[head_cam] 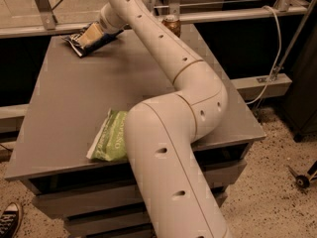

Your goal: Pick blue chip bag

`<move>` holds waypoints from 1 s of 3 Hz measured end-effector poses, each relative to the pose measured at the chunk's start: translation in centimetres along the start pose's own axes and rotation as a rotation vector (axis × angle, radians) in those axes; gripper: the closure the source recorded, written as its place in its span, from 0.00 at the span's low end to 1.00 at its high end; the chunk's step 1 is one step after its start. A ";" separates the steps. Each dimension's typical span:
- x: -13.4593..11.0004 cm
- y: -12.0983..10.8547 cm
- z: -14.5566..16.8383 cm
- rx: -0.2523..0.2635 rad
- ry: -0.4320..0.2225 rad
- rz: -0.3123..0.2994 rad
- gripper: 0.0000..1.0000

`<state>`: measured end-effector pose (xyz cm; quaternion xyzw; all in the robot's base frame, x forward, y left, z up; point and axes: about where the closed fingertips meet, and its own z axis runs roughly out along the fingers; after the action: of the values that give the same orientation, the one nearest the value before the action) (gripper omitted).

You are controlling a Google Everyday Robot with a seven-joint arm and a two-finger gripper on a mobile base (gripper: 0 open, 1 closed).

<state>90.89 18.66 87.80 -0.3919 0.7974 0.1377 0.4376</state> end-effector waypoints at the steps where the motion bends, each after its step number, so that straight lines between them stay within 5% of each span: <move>1: 0.6 0.0 1.3 0.003 0.016 0.026 0.00; 2: 1.7 -0.3 1.7 0.009 0.047 0.042 0.16; 3: 1.8 -1.0 1.4 0.023 0.055 0.045 0.48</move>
Offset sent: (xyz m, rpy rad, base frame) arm 0.0253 -0.0122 -0.0220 -0.0325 0.0776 -0.0642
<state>91.89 17.86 85.71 -0.3725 0.8192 0.1276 0.4170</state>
